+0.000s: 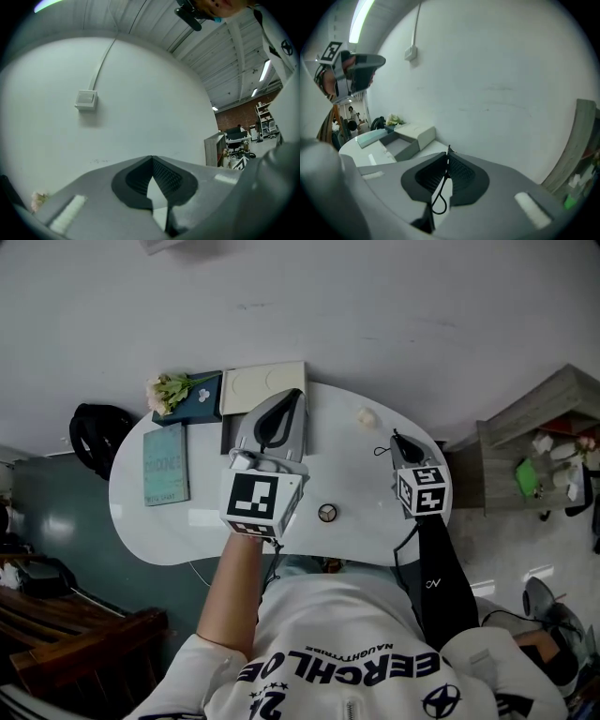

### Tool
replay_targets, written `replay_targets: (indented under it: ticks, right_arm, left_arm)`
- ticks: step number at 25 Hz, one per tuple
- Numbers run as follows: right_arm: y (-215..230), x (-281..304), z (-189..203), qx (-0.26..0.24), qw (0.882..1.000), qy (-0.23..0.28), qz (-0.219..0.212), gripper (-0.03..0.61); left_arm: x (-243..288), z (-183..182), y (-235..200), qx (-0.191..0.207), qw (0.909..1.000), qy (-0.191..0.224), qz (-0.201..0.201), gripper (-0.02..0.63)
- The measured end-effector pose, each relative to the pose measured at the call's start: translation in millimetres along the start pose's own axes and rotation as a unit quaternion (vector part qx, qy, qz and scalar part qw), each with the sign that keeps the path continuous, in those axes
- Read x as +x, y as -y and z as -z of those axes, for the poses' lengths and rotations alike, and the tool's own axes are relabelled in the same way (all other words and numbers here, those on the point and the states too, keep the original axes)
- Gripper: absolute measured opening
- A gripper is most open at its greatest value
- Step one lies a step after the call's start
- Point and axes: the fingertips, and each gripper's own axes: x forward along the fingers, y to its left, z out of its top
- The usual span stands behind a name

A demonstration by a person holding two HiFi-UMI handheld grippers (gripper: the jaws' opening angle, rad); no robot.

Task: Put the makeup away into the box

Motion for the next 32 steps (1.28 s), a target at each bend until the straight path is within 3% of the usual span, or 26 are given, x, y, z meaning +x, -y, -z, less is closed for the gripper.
replay_targets:
  ticks: [6, 15, 23, 32]
  right_arm:
    - [-4.8, -48.7, -90.9, -0.033, 0.992, 0.116, 0.021, 0.046]
    - [-8.2, -124.9, -183.6, -0.061, 0.968, 0.241, 0.047, 0.046]
    - [-21.7, -120.0, -181.8, -0.07, 0.969, 0.235, 0.033, 0.048]
    - [-72.8, -84.0, -196.6, -0.078, 0.971, 0.226, 0.004, 0.048]
  left_arm:
    - [5.2, -18.3, 6.3, 0.001, 0.9998, 0.021, 0.006, 0.0]
    - [11.9, -36.3, 22.8, 0.009, 0.9991, 0.035, 0.021, 0.0]
    - [3.8, -39.1, 19.2, 0.013, 0.9988, 0.043, 0.017, 0.0]
    - [-18.4, -27.9, -31.7, 0.021, 0.9993, 0.031, -0.009, 0.0]
